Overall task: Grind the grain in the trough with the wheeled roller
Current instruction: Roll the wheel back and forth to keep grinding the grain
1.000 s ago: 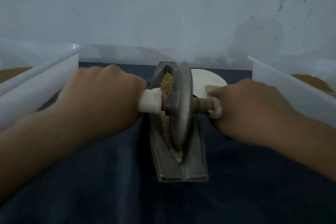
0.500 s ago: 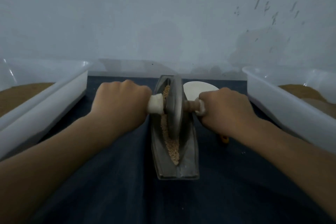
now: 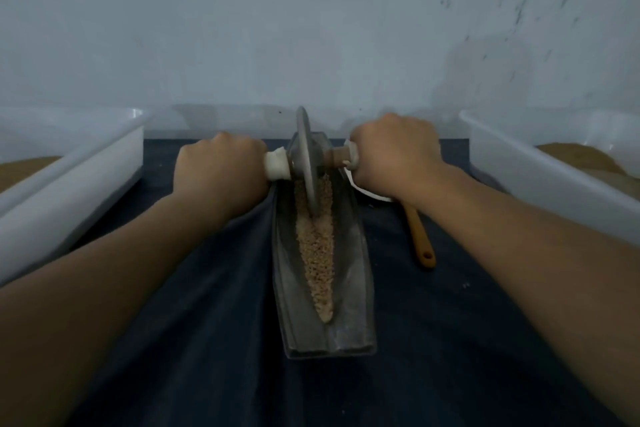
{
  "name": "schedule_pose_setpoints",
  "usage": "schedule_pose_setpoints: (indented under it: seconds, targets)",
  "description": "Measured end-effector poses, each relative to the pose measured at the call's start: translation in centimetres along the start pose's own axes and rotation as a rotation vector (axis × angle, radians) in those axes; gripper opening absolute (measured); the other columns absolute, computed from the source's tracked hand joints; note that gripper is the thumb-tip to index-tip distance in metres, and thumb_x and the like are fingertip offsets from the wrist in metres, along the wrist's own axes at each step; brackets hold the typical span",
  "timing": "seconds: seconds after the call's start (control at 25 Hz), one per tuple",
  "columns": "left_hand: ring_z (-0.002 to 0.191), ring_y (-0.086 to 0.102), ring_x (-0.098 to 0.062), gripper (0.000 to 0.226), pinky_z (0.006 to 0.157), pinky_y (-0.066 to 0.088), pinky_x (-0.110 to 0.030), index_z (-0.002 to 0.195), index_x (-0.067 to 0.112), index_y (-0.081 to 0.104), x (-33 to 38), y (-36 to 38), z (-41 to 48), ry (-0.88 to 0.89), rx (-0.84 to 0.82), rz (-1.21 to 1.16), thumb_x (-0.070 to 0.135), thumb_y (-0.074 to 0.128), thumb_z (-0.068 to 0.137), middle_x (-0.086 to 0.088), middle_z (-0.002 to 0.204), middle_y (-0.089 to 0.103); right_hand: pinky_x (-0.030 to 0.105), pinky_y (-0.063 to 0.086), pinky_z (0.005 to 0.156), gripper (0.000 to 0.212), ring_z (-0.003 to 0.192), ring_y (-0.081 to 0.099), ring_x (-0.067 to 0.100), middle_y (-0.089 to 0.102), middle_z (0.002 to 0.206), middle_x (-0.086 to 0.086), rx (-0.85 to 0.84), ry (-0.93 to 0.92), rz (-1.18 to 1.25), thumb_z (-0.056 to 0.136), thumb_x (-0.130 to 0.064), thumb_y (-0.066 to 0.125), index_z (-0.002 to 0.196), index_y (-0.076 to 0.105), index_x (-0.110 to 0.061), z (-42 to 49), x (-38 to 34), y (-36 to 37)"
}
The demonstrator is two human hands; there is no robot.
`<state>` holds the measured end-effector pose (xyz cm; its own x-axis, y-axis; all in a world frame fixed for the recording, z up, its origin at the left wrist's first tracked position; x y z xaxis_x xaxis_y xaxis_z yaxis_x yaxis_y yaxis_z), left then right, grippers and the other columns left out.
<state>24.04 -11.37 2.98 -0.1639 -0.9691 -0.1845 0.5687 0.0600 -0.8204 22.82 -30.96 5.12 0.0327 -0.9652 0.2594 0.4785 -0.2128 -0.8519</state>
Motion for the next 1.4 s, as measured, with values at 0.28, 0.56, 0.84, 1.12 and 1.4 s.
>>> schedule_pose_setpoints:
  seconds: [0.28, 0.56, 0.84, 1.12, 1.4]
  targets:
    - [0.042, 0.026, -0.013, 0.021, 0.047, 0.02, -0.024, 0.068, 0.033, 0.043, 0.3, -5.9, -6.2, 0.226, 0.097, 0.075, 0.05, 0.055, 0.075, 0.012, 0.056, 0.026, 0.025, 0.032, 0.045, 0.014, 0.051, 0.05, 0.008, 0.056, 0.059, -0.002, -0.234, -0.104, 0.221, 0.069, -0.047, 0.056, 0.081, 0.053, -0.04, -7.9, 0.6, -3.3]
    - [0.041, 0.033, -0.021, 0.029, 0.048, 0.018, -0.023, 0.064, 0.029, 0.04, 0.4, -4.0, -4.8, 0.169, 0.108, 0.161, 0.037, 0.067, 0.071, 0.008, 0.054, 0.025, 0.023, 0.027, 0.045, 0.028, 0.049, 0.046, 0.011, 0.05, 0.052, -0.006, -0.082, -0.035, 0.049, 0.071, -0.053, 0.052, 0.062, 0.051, -0.027, -6.1, 1.1, -1.7]
    - [0.061, 0.056, -0.027, 0.01, 0.053, 0.03, -0.031, 0.083, 0.025, 0.057, 1.3, -2.4, -0.3, 0.069, 0.127, 0.11, 0.034, 0.059, 0.085, -0.001, 0.07, 0.054, 0.024, 0.032, 0.048, 0.024, 0.055, 0.045, 0.013, 0.052, 0.064, -0.007, 0.012, 0.091, 0.109, 0.08, -0.04, 0.063, 0.065, 0.048, -0.028, -2.1, 0.9, 0.8]
    - [0.036, 0.047, -0.027, 0.028, 0.046, 0.02, -0.021, 0.065, 0.03, 0.041, 0.3, -8.9, -8.1, 0.333, 0.231, 0.099, 0.044, 0.066, 0.06, 0.006, 0.05, 0.038, 0.023, 0.032, 0.04, 0.026, 0.041, 0.041, 0.008, 0.04, 0.049, -0.012, -0.012, -0.078, 0.182, 0.067, -0.06, 0.038, 0.065, 0.048, -0.037, -11.9, 1.7, -5.0]
    - [0.056, 0.052, -0.028, 0.014, 0.051, 0.029, -0.03, 0.074, 0.025, 0.053, 0.8, -2.2, -1.6, 0.053, 0.125, 0.091, 0.033, 0.063, 0.082, 0.0, 0.062, 0.047, 0.021, 0.022, 0.048, 0.022, 0.051, 0.037, 0.014, 0.047, 0.061, -0.005, 0.03, 0.064, 0.0, 0.08, -0.042, 0.061, 0.067, 0.052, -0.026, -2.7, 0.6, 0.2]
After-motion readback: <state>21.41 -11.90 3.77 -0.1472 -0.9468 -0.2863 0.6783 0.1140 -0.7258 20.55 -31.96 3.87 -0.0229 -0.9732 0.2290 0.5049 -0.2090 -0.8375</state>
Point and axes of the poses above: each hand's wrist, its own z-axis towards the middle knuckle, its own y-axis out of the palm, x = y × z, the point moved 7 cm from there along z, towards the middle knuckle
